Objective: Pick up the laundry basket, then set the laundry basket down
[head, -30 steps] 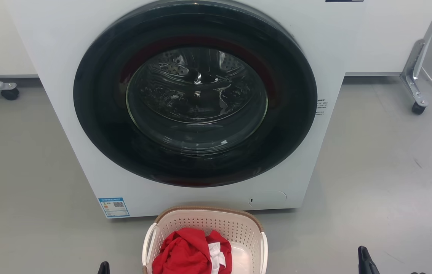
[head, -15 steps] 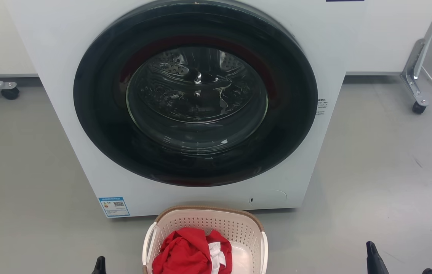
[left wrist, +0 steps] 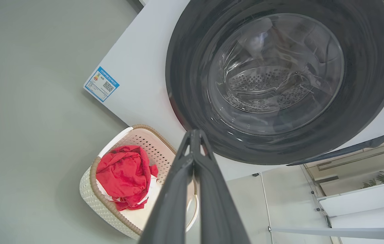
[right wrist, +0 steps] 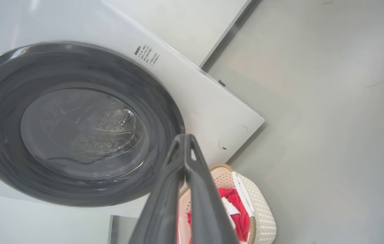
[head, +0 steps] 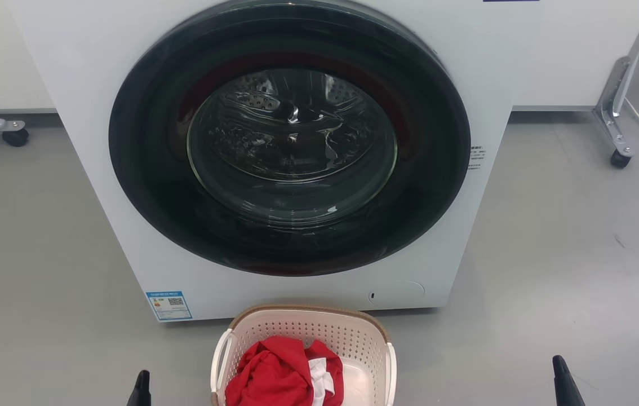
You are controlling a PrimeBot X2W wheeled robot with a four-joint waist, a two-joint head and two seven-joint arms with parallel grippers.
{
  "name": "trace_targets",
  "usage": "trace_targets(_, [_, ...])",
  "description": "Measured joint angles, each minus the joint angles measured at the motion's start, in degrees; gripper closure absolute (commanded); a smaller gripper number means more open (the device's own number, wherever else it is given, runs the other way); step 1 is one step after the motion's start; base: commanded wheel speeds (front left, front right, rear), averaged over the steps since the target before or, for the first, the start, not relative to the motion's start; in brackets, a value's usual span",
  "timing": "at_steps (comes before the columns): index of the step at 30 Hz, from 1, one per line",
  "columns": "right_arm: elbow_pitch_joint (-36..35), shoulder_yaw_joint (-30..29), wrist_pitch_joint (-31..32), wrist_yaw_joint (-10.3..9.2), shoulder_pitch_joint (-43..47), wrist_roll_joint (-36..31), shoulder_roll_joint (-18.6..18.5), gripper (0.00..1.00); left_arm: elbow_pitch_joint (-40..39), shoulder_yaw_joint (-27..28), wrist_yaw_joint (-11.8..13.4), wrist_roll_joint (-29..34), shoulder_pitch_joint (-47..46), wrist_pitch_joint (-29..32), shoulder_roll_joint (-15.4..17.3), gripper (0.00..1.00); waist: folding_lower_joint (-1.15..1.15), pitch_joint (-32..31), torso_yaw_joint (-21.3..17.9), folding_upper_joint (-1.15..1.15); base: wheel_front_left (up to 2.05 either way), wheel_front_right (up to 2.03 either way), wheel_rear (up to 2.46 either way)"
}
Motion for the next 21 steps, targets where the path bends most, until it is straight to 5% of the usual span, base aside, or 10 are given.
trace_targets(21, [2.2, -4.3, 4.0, 3.01, -2.3, 15.2, 0.2, 1.00, 1.4, 3.4, -3.1, -13.8, -2.9, 4.1, -0.5, 1.00, 0.00, 0.1, 0.1, 0.00, 0.00, 0.00, 0.00])
